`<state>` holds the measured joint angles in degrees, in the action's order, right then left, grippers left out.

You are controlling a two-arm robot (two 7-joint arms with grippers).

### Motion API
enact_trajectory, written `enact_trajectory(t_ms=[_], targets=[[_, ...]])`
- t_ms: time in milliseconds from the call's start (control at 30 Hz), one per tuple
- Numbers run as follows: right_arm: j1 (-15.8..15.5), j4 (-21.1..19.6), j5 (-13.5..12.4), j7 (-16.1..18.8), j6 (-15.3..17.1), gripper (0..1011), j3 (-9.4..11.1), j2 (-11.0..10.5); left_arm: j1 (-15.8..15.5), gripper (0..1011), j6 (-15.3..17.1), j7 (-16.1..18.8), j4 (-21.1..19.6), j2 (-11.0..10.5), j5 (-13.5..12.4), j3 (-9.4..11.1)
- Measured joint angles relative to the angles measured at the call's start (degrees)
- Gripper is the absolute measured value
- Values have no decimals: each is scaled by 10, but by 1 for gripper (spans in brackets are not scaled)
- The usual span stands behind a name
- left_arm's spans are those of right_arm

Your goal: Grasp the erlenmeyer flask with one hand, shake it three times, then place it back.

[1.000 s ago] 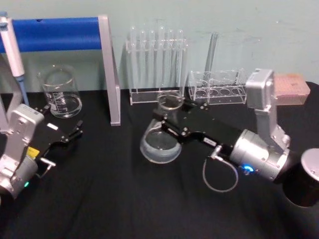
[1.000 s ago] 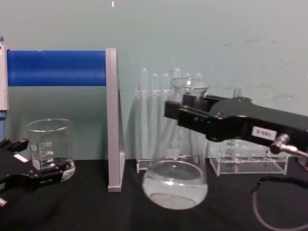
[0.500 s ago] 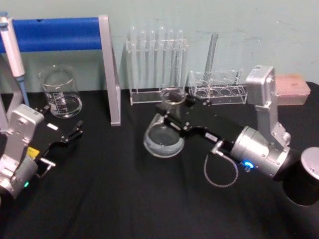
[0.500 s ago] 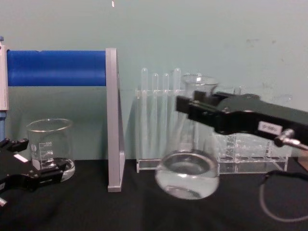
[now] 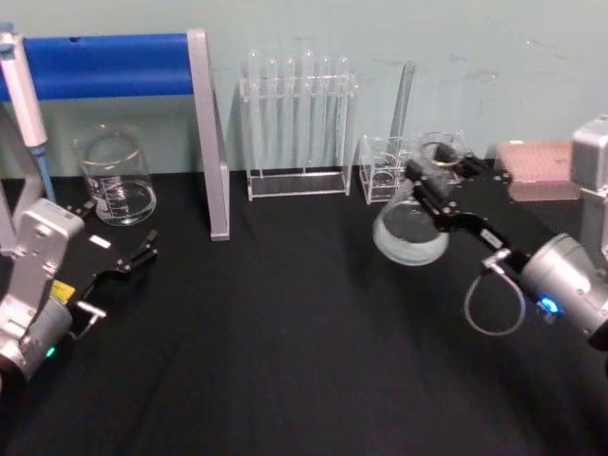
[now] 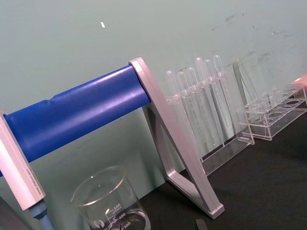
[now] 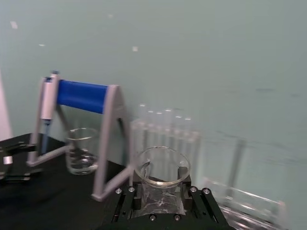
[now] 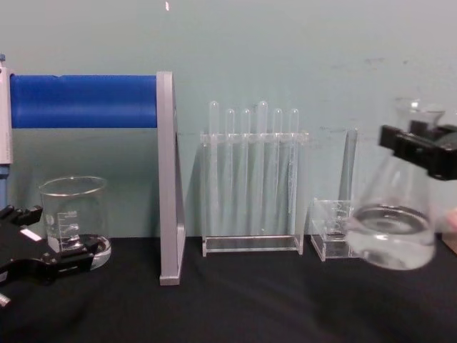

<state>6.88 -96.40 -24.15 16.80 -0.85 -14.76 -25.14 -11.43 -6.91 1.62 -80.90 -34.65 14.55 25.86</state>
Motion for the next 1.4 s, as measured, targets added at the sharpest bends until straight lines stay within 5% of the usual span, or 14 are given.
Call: enact_trajectory(t_ms=[367,733,933,1267,1400], targets=[[-47,-32,13,-34,5,453,53,0,0,1001,0,0,0,0,0,0],[-43,-28,20,-12,10,453,56,11,0,1001,0,0,0,0,0,0],[-8,-2,20,28,14,453,23,20,0,1001,0,0,0,0,0,0],[62,47,5,123,12,453,-70,36,0,1001,0,0,0,0,0,0],[73,55,0,136,9,453,-85,38,0,1001,0,0,0,0,0,0]])
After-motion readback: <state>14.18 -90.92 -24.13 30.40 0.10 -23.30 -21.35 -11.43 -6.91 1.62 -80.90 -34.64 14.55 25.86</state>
